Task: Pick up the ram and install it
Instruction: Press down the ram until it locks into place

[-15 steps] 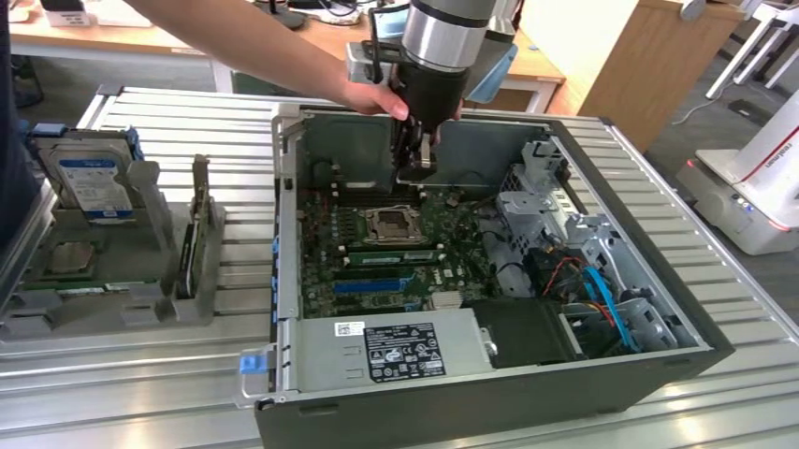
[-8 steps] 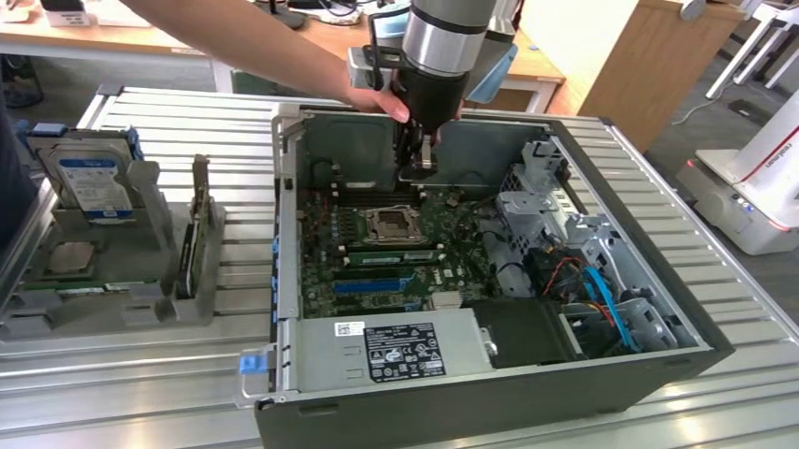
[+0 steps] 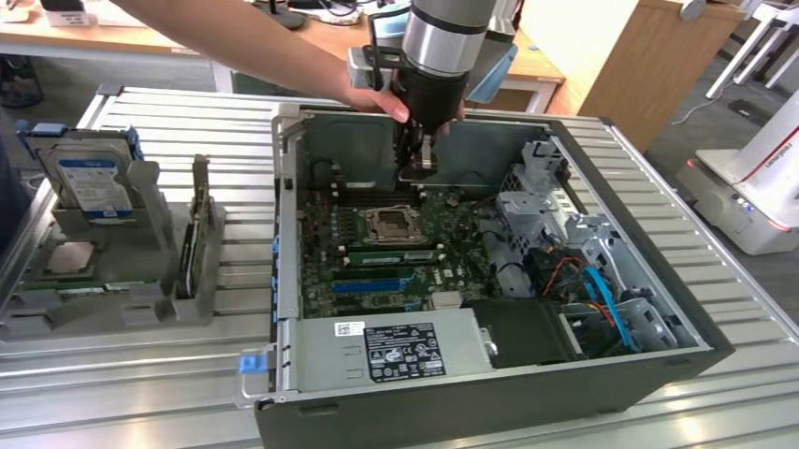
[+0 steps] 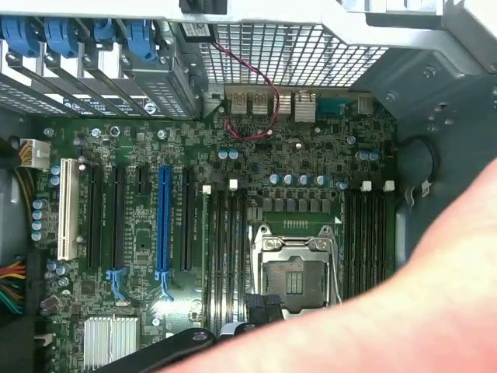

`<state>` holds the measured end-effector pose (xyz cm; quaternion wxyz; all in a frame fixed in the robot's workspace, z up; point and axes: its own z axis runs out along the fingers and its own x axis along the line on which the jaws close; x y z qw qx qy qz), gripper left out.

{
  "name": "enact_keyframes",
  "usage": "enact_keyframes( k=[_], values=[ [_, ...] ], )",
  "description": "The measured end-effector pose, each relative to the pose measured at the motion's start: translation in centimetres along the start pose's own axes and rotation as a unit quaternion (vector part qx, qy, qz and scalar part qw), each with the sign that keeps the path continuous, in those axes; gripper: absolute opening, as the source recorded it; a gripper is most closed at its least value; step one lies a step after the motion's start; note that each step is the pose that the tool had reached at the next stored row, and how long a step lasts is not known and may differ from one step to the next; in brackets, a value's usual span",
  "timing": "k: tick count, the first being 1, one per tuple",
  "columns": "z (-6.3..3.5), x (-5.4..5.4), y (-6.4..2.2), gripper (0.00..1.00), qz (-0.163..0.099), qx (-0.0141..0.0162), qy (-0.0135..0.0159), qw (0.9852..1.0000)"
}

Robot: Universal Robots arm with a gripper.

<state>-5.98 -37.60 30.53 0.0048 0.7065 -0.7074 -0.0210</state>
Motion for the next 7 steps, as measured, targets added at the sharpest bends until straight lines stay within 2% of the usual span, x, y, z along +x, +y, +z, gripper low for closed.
enact_keyframes(
  k=[7],
  values=[
    [0.0, 0.0, 0.0, 0.11, 0.0, 0.0, 0.0, 1.0]
  ],
)
